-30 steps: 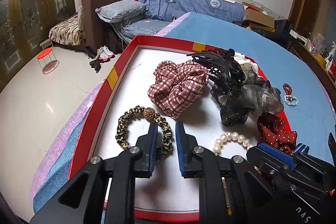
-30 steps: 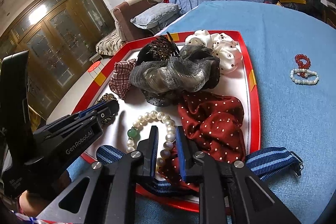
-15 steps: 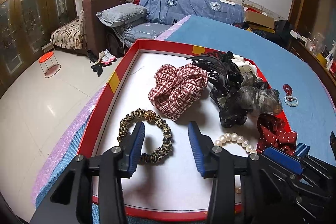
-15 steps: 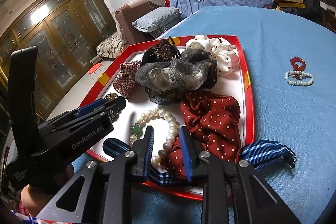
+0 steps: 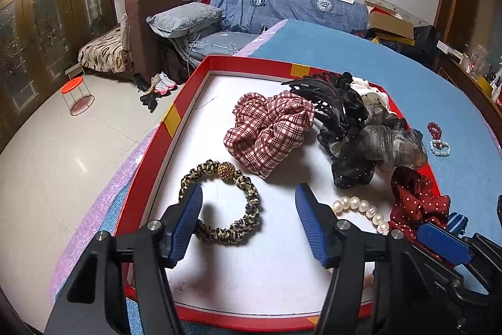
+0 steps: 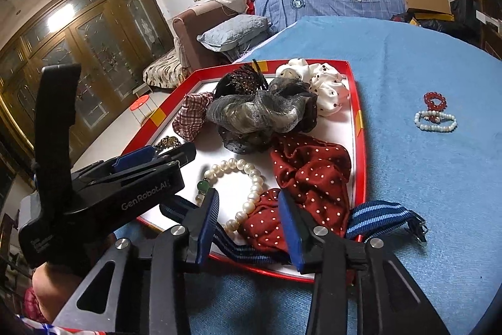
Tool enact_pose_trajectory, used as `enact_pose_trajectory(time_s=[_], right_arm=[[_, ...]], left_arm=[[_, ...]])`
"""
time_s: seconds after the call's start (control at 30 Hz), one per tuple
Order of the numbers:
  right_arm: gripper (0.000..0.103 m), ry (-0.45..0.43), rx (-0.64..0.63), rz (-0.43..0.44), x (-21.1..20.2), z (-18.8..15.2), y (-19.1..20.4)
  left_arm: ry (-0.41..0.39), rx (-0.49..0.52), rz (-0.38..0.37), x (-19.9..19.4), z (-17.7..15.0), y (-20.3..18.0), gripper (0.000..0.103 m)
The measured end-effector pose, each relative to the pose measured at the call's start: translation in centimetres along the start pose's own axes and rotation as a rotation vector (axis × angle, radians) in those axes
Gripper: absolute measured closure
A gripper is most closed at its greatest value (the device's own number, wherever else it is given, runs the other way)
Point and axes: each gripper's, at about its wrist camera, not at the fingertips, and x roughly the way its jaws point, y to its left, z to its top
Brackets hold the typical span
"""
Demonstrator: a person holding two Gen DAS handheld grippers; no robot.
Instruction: Organize jewelry
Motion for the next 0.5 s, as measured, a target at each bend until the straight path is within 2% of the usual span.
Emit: enact_pose_trajectory(time_s=[0.17, 0.5], right_arm=[[0.060, 0.001, 0.009, -0.004, -0.2, 0.0, -0.5], [0.059, 0.035, 0.062, 0.013, 1.0, 0.4, -1.8]], left_arm=[[0.003, 0.003, 0.008, -0.1, 0.0, 0.0, 0.038], [0.004, 0.006, 0.013, -0.1, 0.0, -0.1, 0.037]])
